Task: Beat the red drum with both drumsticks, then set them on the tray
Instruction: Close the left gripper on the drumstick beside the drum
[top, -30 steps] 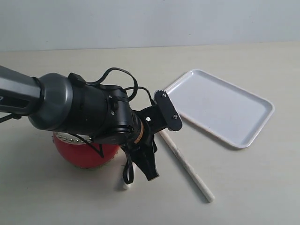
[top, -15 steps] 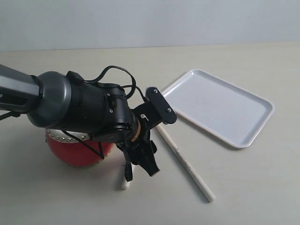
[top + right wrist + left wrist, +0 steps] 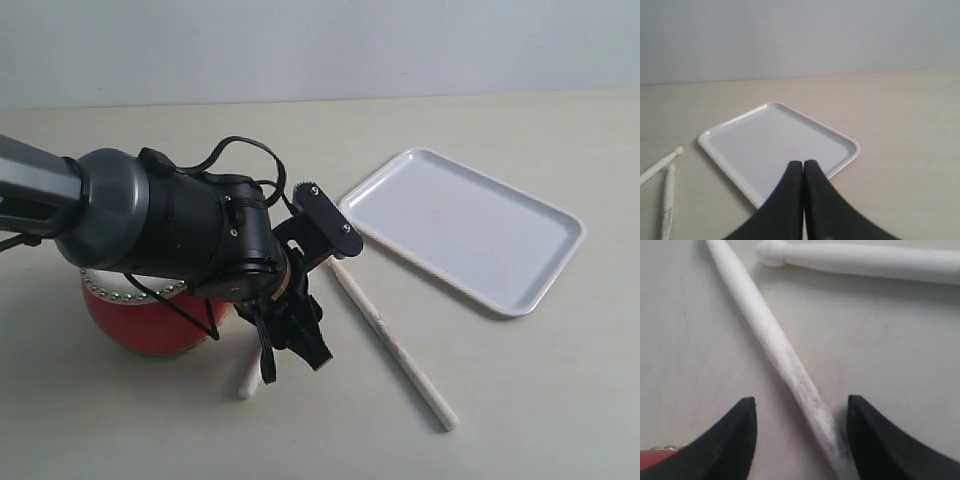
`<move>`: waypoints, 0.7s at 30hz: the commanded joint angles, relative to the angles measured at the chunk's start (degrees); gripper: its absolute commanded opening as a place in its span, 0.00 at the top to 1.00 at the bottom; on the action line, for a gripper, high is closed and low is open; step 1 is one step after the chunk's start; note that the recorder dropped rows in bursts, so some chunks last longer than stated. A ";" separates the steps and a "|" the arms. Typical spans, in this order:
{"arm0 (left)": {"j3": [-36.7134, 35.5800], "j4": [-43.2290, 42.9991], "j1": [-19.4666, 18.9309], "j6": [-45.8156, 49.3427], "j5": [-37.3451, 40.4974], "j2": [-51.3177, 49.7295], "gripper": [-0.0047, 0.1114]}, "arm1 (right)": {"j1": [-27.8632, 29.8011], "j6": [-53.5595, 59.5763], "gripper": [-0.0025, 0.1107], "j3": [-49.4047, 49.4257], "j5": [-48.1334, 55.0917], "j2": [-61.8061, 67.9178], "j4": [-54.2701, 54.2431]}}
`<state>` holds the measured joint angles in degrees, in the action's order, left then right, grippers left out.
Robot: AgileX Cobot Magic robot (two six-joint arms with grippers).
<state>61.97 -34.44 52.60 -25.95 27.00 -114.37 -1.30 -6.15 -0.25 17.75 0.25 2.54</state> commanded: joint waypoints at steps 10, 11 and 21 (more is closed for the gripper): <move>0.17 5.27 -0.18 -2.03 2.51 -0.11 0.79 | 0.33 0.07 0.98 0.25 -0.27 -0.25 0.37; 0.17 5.37 -0.18 -1.86 2.51 -0.11 0.79 | 0.33 0.07 0.98 0.25 -0.27 -0.25 0.37; 0.17 11.62 -2.35 -1.05 1.95 -0.33 0.80 | 0.33 0.07 0.98 0.25 -0.27 -0.25 0.37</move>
<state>62.14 -25.25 50.88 -27.01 28.21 -114.37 -1.30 -6.15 -0.25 17.75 0.25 2.54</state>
